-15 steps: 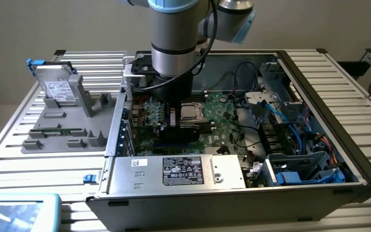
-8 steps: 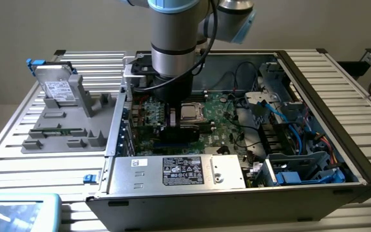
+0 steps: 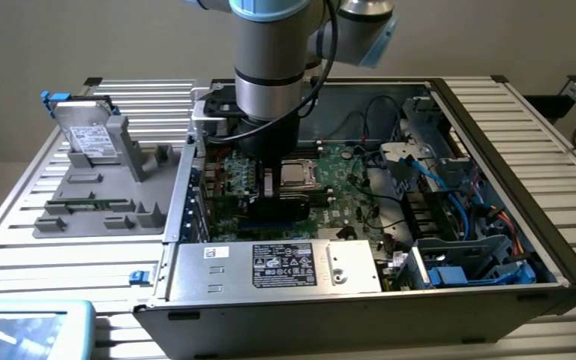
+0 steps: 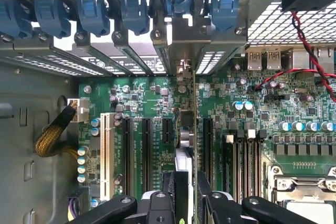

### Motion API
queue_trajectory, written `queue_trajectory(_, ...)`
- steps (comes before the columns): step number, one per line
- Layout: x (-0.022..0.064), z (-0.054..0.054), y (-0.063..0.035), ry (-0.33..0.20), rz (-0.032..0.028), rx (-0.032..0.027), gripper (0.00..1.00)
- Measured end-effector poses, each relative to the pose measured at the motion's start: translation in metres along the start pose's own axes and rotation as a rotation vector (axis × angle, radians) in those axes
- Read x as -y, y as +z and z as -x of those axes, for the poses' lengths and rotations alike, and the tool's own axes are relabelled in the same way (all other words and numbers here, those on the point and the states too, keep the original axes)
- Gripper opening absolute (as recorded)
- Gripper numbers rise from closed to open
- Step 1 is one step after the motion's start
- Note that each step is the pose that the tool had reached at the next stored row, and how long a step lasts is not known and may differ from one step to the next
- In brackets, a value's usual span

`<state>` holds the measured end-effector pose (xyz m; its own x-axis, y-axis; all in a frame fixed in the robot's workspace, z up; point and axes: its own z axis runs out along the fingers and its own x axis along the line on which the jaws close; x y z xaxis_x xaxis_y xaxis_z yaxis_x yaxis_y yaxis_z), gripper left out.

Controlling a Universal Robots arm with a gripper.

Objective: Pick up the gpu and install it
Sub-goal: 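Insert the gpu into the slot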

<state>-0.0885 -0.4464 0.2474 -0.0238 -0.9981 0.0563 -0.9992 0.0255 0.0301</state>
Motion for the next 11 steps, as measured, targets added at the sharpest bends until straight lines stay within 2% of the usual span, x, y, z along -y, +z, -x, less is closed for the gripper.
queue_trajectory(11, 0.0000, -0.0004, 0.0002, -0.005, -0.0003, 0.0000, 0.28)
